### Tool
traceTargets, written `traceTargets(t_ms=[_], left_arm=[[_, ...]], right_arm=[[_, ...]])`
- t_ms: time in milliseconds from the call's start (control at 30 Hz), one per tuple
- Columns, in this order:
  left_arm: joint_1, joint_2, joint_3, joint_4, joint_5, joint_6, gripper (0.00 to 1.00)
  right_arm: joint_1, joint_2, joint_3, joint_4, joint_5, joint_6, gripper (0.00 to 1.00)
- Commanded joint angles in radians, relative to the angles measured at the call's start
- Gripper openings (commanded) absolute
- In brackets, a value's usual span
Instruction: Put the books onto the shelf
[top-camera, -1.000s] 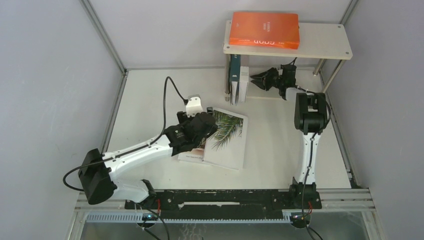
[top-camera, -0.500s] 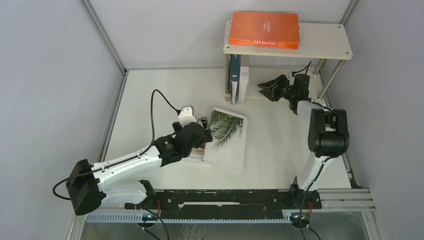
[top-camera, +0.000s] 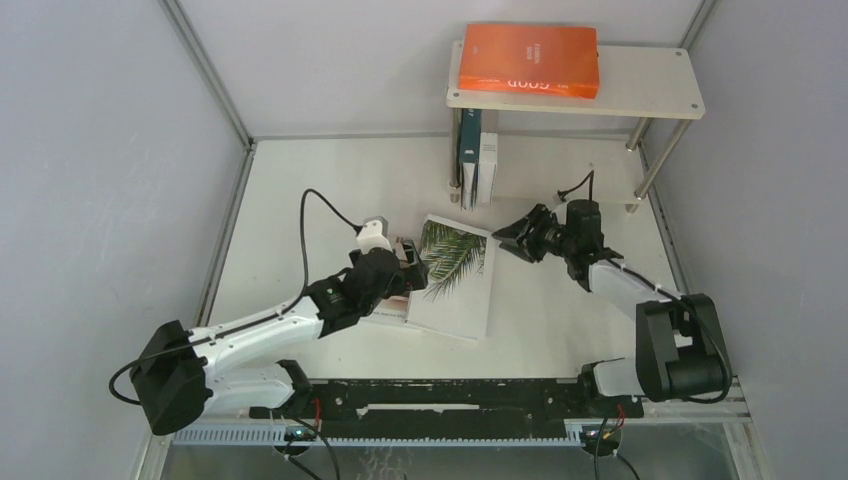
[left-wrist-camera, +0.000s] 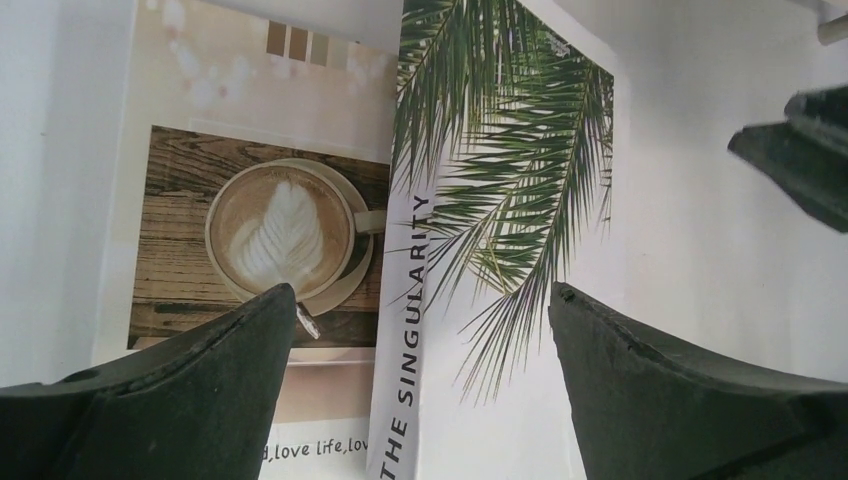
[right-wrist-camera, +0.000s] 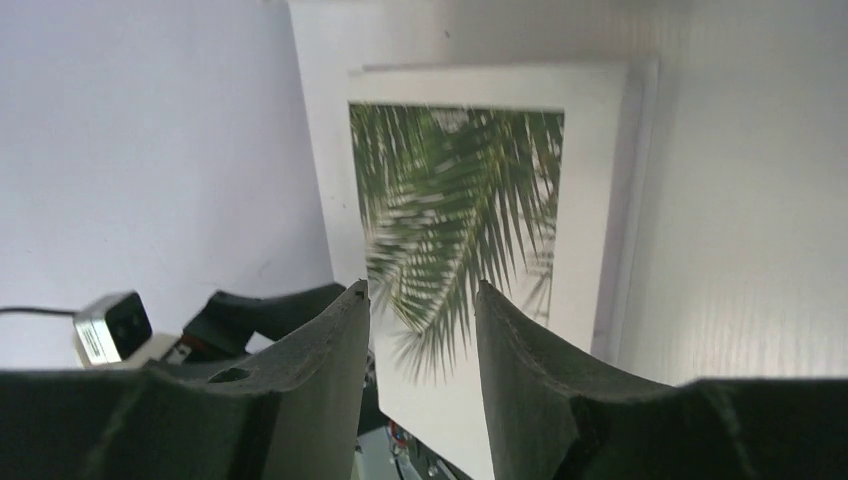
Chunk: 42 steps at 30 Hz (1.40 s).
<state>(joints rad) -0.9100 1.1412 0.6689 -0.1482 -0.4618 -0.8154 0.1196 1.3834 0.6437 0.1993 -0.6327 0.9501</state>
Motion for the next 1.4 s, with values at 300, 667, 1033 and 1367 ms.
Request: traceTargets(t_ms=[300,667,1033,1367], left_arm=[[0.111,0.07,-0.094,0.26,0.22,-0.041,1.0],[0.149,0.167,-0.069,0.338,0.324,-0.036,1.0],[0.17,0.228,-0.084,0.412,0.383,-0.06,1.0],[0.169,0.261,-0.079,0.477,0.484,-0.054,1.0]], right_arm=[[0.107,-0.12,-0.105,-0.084,0.171,-0.056,0.45],[0.121,-0.07,-0.105,-0.146,0.263,-0.06,0.19],[0.172,0.053,-0.088,-0.099,0.247,-0.048,0.13],[0.237,0.134,-0.014,-0.096,0.238,-0.039,0.12]])
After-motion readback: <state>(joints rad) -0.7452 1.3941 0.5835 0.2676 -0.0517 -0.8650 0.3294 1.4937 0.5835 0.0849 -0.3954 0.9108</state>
